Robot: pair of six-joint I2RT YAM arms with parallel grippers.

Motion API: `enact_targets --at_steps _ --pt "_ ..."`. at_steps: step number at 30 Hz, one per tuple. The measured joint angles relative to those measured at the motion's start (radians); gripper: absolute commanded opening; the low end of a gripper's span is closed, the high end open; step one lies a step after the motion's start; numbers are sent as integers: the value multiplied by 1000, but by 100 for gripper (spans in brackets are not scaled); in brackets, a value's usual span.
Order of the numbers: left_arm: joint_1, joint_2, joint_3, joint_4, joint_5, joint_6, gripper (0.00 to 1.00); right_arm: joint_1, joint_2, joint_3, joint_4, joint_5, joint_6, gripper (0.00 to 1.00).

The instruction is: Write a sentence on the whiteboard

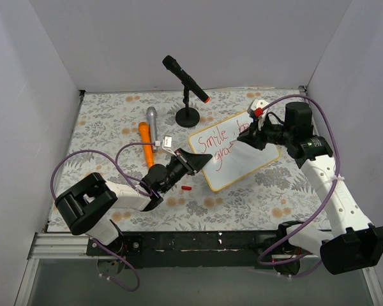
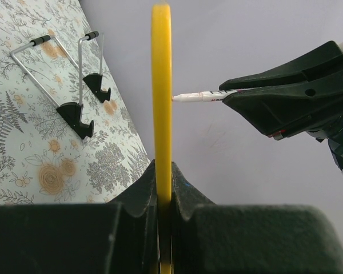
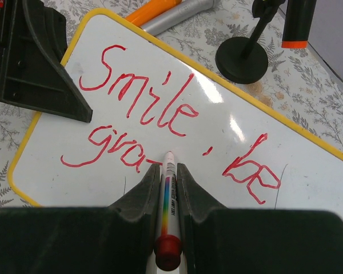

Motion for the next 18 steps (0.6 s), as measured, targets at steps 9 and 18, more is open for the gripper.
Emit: enact_targets --at_steps 9,18 --pt "0 0 0 0 0 0 0 0 -5 -3 -8 -5 -12 1" --pt "0 0 0 1 0 0 0 0 -60 -37 -87 -12 -49 1"
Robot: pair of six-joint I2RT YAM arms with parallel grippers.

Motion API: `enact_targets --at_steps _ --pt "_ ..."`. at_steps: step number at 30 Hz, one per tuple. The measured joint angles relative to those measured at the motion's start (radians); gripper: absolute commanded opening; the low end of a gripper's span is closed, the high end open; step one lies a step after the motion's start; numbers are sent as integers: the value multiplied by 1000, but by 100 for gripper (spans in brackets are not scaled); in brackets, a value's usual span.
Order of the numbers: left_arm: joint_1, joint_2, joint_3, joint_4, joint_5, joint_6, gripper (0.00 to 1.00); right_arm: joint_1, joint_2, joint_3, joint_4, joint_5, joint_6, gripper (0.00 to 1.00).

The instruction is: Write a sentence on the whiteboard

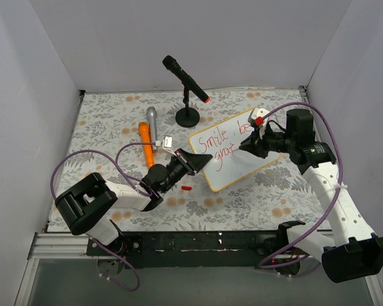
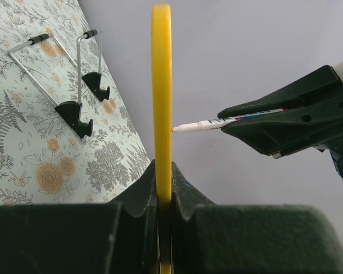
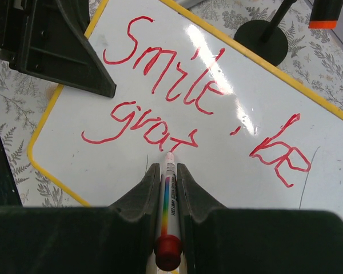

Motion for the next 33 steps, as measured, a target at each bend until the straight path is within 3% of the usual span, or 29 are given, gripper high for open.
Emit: enact_targets --at_steps 11,33 --pt "0 0 0 0 1 0 0 -5 -25 0 -24 46 -12 1" --pt "0 -20 -64 7 12 0 0 -56 -34 48 -16 -131 9 1"
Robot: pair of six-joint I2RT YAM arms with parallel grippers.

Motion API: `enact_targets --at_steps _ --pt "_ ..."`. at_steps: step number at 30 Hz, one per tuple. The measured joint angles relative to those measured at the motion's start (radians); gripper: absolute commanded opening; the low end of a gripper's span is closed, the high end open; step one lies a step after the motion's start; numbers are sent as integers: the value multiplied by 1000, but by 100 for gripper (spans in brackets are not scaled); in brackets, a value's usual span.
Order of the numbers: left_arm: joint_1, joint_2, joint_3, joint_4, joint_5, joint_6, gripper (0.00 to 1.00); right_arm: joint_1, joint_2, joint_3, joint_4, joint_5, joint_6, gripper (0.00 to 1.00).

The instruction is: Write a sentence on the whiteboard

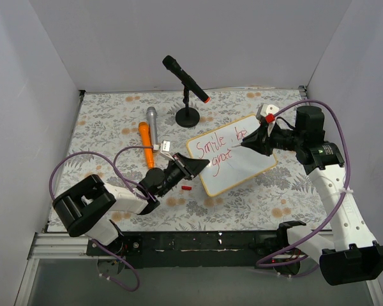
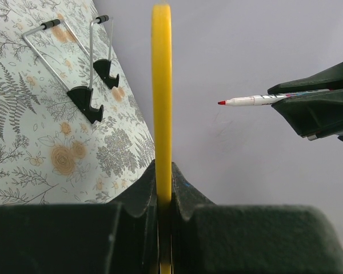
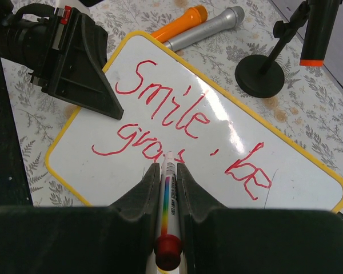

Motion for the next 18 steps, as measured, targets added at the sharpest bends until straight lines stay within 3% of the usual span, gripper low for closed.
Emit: enact_targets --at_steps 18 --pt "0 -6 -8 0 0 0 0 -11 0 -16 0 -2 -16 1"
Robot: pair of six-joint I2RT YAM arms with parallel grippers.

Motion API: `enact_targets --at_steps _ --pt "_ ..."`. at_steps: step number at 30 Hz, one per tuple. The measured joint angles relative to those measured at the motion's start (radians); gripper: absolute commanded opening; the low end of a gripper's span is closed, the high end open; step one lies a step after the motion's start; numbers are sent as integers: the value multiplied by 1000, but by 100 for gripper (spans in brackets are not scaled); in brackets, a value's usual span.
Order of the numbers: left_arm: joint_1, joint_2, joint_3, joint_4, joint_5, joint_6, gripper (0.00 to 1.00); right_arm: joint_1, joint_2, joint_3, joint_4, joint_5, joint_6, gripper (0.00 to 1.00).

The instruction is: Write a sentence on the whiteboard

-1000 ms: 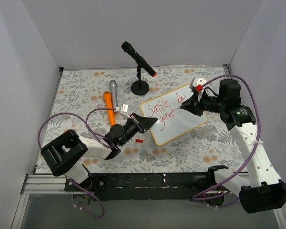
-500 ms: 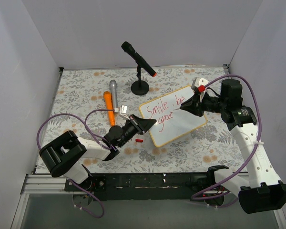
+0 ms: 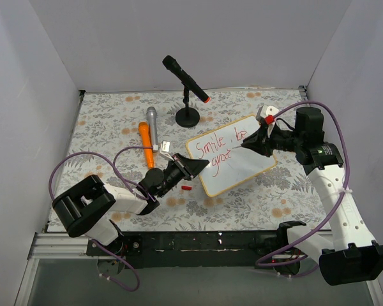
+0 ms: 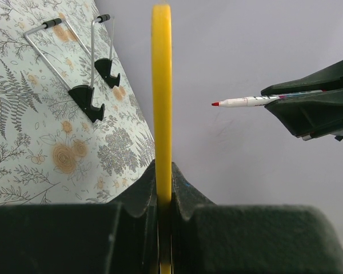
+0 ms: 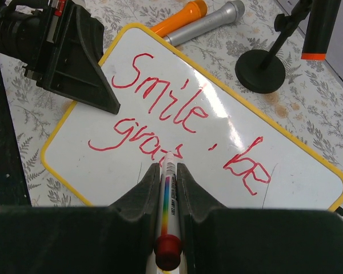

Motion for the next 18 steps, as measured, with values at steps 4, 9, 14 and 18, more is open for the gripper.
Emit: enact_targets --at_steps 4,9,14,18 --pt "0 0 0 0 0 0 0 0 2 -11 0 -1 -2 1" --pt "0 0 0 0 2 0 0 0 20 -12 0 -1 -2 1" --pt "0 0 0 0 3 0 0 0 34 -16 0 0 -6 1" --pt "0 0 0 0 4 0 0 0 47 -32 -3 4 -10 1"
